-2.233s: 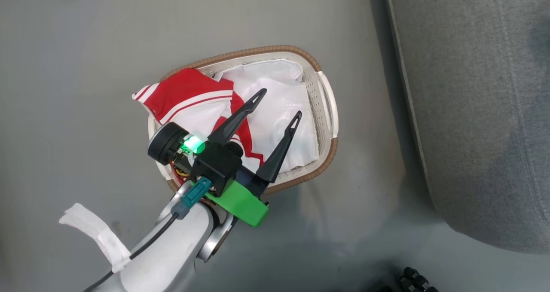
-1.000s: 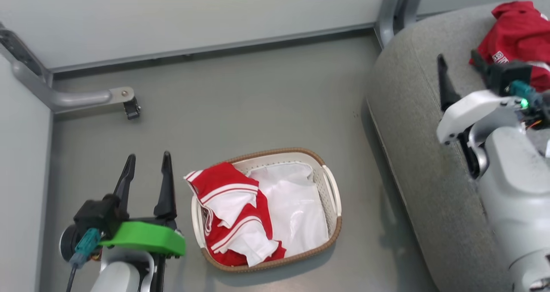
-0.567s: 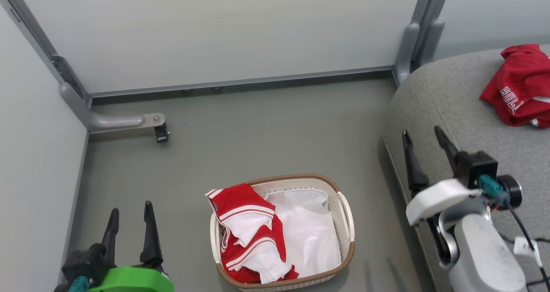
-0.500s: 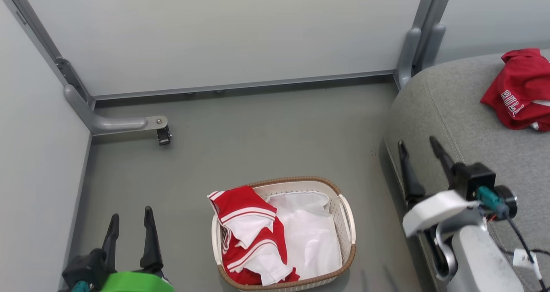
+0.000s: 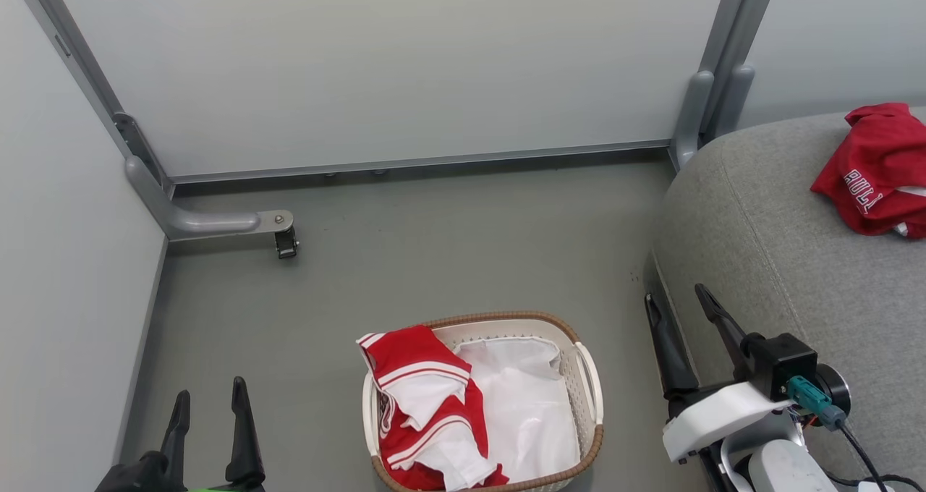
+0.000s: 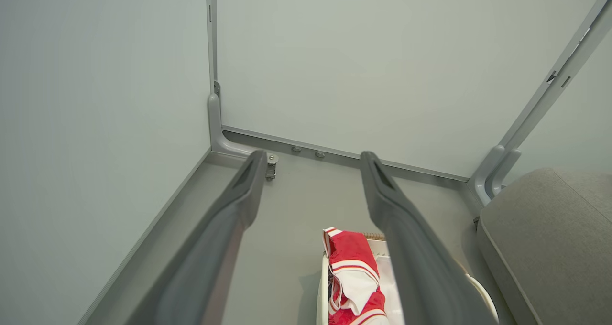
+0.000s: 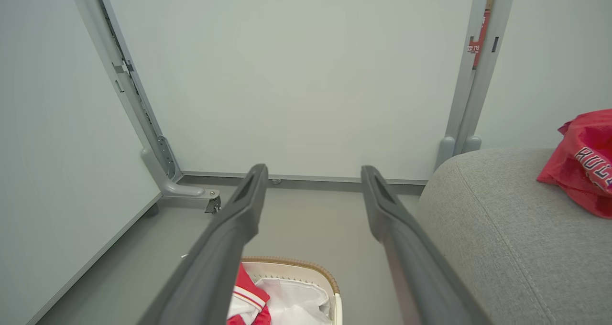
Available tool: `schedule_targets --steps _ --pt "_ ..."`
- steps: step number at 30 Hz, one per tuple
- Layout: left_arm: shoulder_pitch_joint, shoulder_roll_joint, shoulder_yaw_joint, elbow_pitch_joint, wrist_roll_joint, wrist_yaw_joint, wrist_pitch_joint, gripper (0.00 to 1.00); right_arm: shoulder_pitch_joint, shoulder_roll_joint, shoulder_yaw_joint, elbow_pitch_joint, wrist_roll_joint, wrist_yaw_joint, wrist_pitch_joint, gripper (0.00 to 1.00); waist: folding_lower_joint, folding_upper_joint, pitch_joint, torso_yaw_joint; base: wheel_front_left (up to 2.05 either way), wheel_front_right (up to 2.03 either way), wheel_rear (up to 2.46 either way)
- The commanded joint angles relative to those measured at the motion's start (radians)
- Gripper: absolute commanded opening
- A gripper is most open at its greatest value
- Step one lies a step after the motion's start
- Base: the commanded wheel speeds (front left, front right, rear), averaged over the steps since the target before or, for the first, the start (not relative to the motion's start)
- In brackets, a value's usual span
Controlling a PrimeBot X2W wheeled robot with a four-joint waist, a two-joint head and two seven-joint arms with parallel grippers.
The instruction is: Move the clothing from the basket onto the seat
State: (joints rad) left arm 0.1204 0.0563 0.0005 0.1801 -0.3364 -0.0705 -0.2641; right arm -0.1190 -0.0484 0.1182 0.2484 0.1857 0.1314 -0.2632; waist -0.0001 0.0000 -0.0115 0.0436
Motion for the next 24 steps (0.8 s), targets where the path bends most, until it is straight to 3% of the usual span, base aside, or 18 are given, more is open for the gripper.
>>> schedule_targets --steps 1,24 --pt "0.018 -0.001 0.006 -0.003 0.012 -0.005 0.000 1.00 0.012 -0.004 0.003 0.005 0.003 -0.001 -0.002 1.00 0.0001 0.0000 0.000 0.000 0.00 0.00 0.00" --pt "0.010 -0.006 -0.007 -0.001 0.005 -0.003 0.000 1.00 -0.007 -0.004 0.000 0.052 0.008 -0.001 -0.002 1.00 0.0001 0.0000 0.012 -0.005 0.00 0.00 0.00"
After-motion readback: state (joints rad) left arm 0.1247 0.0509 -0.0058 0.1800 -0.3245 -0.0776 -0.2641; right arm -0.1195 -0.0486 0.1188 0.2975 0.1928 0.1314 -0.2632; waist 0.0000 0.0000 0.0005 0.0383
